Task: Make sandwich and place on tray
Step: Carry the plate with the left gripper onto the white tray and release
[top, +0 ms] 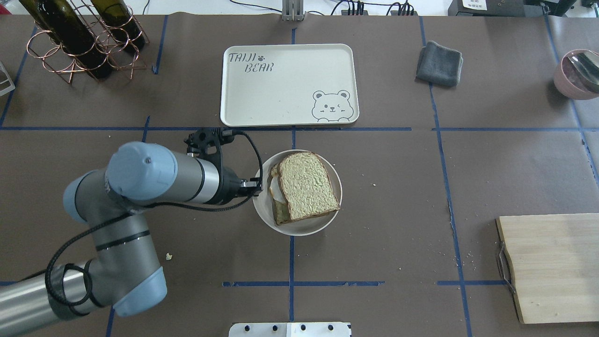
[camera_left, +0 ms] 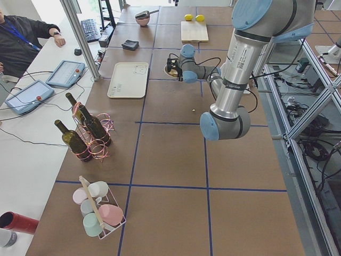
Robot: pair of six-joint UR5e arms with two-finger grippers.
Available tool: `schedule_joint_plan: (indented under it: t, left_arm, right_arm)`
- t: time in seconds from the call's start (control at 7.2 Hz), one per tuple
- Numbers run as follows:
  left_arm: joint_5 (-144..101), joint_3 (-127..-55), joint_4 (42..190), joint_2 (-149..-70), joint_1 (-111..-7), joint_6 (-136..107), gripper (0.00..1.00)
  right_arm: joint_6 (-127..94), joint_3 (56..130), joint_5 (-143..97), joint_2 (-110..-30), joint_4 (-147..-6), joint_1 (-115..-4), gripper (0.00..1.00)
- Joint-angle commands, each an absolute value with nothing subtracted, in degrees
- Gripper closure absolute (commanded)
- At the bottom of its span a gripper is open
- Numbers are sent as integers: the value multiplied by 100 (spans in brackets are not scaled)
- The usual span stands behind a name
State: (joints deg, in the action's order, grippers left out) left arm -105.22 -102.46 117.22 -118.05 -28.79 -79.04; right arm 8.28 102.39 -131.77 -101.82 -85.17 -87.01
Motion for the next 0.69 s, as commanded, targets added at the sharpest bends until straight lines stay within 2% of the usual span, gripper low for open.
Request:
schedule_joint_plan:
  t: [0.0,0.28,0.56]
  left_arm:
    - [-11134,-8877,11768,-12809,-3994,-7001,100]
    - [-11861,-7269,11804,-13889,-4699,-6279,100]
    - [-11918,-5170,12878,-14849,-4930,-6153,100]
  right_arm:
    - [826,10257,-13184,-10195,-8517,-8701,0]
    - [826,10257,-13166,-10187,-8508,-8701,0]
    - [835,10292,-13166,-10213,-8508,-8701,0]
